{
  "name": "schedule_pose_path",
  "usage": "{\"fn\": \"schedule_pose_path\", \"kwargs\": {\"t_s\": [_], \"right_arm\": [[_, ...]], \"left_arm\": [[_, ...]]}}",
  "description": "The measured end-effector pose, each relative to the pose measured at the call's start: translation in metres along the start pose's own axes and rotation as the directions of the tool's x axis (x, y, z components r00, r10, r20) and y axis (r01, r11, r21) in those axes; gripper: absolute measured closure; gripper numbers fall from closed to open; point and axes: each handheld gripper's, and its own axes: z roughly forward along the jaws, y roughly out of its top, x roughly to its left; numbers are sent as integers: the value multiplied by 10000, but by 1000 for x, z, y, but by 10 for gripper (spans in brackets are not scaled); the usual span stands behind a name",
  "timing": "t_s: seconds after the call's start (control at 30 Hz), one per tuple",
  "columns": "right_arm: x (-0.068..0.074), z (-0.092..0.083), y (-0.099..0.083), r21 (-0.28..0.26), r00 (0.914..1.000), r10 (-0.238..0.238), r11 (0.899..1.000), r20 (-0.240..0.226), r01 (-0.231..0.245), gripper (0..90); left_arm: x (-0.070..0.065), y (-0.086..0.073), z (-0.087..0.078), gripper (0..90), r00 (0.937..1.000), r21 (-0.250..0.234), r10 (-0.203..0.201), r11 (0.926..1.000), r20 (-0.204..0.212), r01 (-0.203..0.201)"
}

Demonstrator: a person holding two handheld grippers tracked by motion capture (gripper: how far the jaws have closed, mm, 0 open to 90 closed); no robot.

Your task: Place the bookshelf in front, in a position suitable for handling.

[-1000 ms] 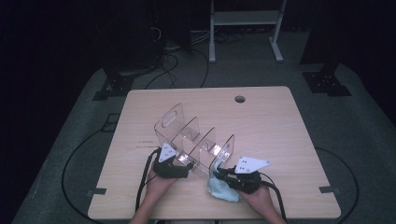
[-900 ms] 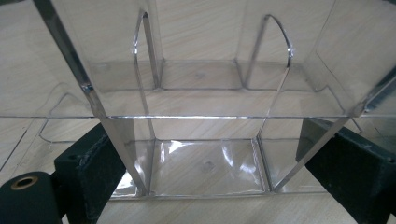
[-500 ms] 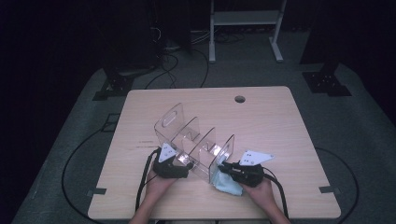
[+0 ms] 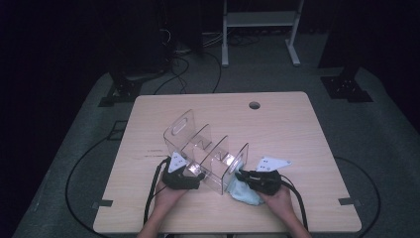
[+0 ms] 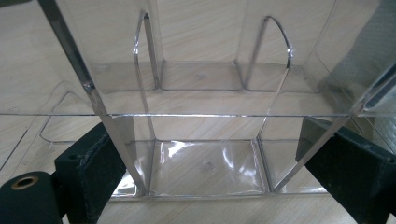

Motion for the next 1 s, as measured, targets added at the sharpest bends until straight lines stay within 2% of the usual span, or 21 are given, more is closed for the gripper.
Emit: {"fn": "schedule_pose_path", "kwargs": {"t_s": [0.03, 0.13, 0.23, 0.33, 0.37, 0.47, 0.5, 0.6, 0.67, 0.77, 0.83, 0.93, 1.0], "right_arm": [[-3, 0, 2, 33, 10000, 3, 10000, 15, -3, 818], [-17, -4, 7, -97, 9981, 372, 9993, 501, -367, 818], [-26, -1, 2, -75, 9947, 705, 9975, 744, -701, 817], [-28, 9, -10, 689, 9944, 719, 9946, 776, -773, 817], [-28, 10, -11, 779, 9941, 722, 9939, 814, -786, 816], [-32, 3, -4, 264, 9899, 913, 9952, 1083, -947, 817], [-35, 3, -4, 257, 9892, 988, 9944, 1083, -1022, 816], [-41, 11, -10, 693, 9859, 1114, 9903, 1247, -1207, 816], [-42, 14, -13, 1068, 9854, 1038, 9872, 1352, -1186, 816], [-43, 12, -7, 1024, 9840, 907, 9890, 1533, -1071, 816], [-46, 11, -8, 885, 9820, 1115, 9881, 1524, -1259, 816], [-46, 16, -12, 1182, 9824, 1121, 9844, 1496, -1304, 816], [-43, 15, -11, 1197, 9848, 970, 9862, 1438, -1147, 816]], "left_arm": [[0, 0, 0, 78, 10000, 21, 4, 10000, -16, -4], [0, 0, 0, 78, 10000, 43, 3, 10000, -68, -3], [0, 0, 0, 78, 10000, 37, 11, 10000, -96, -11], [0, 0, 0, 78, 10000, 13, -11, 10000, -95, 11], [0, 0, 0, 78, 10000, 29, 8, 10000, -97, -8], [0, 0, -1, 78, 10000, 51, 9, 10000, -87, -8], [0, 0, -1, 78, 10000, 21, 2, 10000, -97, -2], [0, 1, 0, 78, 9999, 44, 10, 10000, -106, -10], [0, 1, 0, 78, 9999, 46, 9, 10000, -113, -8], [0, 0, 0, 77, 9999, 59, -23, 10000, -118, 24], [-1, 0, 0, 77, 9999, 1, -8, 10000, -136, 8], [-1, 0, 0, 77, 9999, 4, -8, 10000, -130, 8], [-1, 0, 0, 77, 9999, 51, -46, 10000, -119, 47]]}}
